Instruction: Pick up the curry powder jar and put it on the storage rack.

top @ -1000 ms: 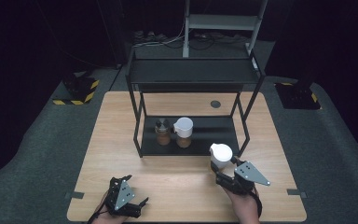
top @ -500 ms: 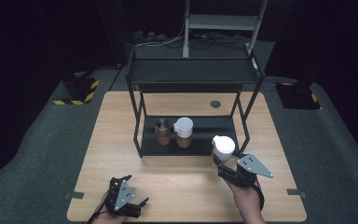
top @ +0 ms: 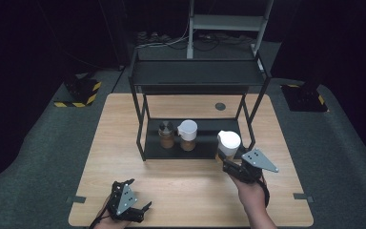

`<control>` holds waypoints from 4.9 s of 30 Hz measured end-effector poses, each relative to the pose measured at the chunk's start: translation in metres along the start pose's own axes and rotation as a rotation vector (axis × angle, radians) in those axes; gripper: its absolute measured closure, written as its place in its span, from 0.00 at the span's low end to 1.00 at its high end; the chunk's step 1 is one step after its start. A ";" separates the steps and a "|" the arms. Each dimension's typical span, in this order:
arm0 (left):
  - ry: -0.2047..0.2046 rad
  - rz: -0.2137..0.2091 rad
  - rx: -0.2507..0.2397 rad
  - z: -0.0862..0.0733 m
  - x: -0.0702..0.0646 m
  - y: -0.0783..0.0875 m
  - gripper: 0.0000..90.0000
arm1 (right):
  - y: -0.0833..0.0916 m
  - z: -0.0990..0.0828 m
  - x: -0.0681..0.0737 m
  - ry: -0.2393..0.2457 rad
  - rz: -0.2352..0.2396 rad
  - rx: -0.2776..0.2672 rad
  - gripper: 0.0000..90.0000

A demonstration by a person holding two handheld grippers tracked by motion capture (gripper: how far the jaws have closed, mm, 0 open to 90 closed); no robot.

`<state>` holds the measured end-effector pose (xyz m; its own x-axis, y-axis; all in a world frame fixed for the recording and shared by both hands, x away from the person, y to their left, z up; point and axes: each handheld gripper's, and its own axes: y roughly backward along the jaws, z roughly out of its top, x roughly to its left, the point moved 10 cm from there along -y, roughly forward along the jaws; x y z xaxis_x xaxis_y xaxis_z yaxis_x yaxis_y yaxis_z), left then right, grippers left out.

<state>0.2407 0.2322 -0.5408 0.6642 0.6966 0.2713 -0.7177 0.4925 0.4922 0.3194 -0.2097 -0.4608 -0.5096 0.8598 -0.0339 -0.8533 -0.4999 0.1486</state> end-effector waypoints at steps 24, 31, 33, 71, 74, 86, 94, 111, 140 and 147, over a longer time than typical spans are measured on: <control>-0.011 0.000 -0.008 -0.001 0.000 0.000 0.01 | -0.027 0.005 -0.009 0.004 -0.027 0.014 0.34; -0.009 -0.004 -0.006 0.000 0.000 0.001 0.01 | -0.037 0.007 -0.011 0.003 -0.041 0.024 0.34; -0.006 -0.004 -0.007 -0.001 0.000 0.001 0.01 | -0.040 0.007 -0.012 0.006 -0.043 0.027 0.34; -0.001 -0.009 -0.031 -0.003 0.001 0.003 0.01 | -0.095 0.004 -0.014 0.018 -0.087 0.079 0.34; -0.002 -0.009 -0.033 -0.003 0.001 0.003 0.01 | -0.098 0.002 -0.014 0.016 -0.093 0.084 0.34; -0.001 -0.012 -0.036 -0.003 0.001 0.004 0.01 | -0.104 -0.007 -0.017 0.007 -0.103 0.107 0.34; -0.001 -0.013 -0.037 -0.003 0.001 0.004 0.01 | -0.108 -0.012 -0.017 0.004 -0.104 0.119 0.34; 0.003 -0.017 -0.041 -0.004 0.001 0.004 0.01 | -0.113 -0.019 -0.018 -0.005 -0.107 0.136 0.34; -0.003 -0.018 -0.042 -0.004 0.001 0.004 0.01 | -0.110 -0.024 -0.018 -0.013 -0.111 0.129 0.33; -0.002 -0.018 -0.043 -0.004 0.001 0.004 0.01 | -0.112 -0.023 -0.020 -0.053 -0.123 0.140 0.17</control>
<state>0.2373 0.2369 -0.5413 0.6775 0.6862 0.2647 -0.7139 0.5269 0.4613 0.4229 -0.1733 -0.4995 -0.3923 0.9198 -0.0089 -0.8832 -0.3740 0.2830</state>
